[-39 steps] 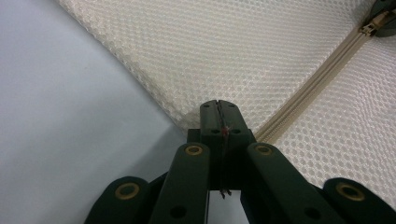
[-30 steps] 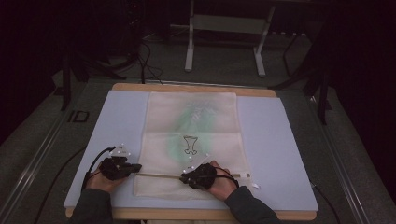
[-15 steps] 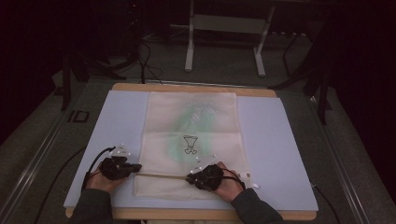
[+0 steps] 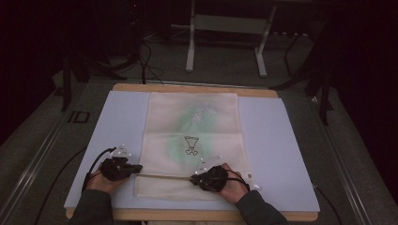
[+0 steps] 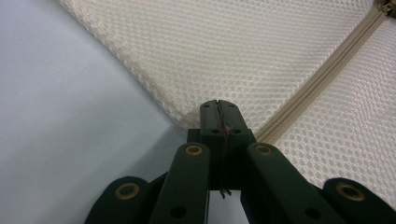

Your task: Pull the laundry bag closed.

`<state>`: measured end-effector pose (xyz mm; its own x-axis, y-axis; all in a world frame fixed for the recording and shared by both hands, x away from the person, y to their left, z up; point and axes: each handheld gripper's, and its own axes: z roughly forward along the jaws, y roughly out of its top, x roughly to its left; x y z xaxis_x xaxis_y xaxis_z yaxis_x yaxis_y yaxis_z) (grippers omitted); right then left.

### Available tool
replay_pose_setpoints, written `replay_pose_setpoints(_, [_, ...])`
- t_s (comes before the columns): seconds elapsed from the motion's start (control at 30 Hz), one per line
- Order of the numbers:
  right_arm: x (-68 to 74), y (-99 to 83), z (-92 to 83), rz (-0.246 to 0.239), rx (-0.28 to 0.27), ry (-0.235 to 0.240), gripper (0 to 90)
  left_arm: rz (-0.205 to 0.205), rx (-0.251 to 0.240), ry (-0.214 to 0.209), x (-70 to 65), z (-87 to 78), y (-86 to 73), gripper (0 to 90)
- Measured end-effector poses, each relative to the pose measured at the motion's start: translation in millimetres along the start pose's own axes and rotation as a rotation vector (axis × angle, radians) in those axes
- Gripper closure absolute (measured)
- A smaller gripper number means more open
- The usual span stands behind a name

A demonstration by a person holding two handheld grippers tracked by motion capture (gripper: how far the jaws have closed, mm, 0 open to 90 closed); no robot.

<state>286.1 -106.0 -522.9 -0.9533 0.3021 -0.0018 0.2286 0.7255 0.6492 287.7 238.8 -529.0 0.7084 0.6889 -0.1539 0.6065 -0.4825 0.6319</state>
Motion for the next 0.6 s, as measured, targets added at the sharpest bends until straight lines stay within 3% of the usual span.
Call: replay_pose_setpoints(0.6, [0.1, -5.9, -7.3, 0.004, -0.001, -0.013, 82.2, 0.0, -0.001, 0.001, -0.2, 0.1, 0.0, 89.7])
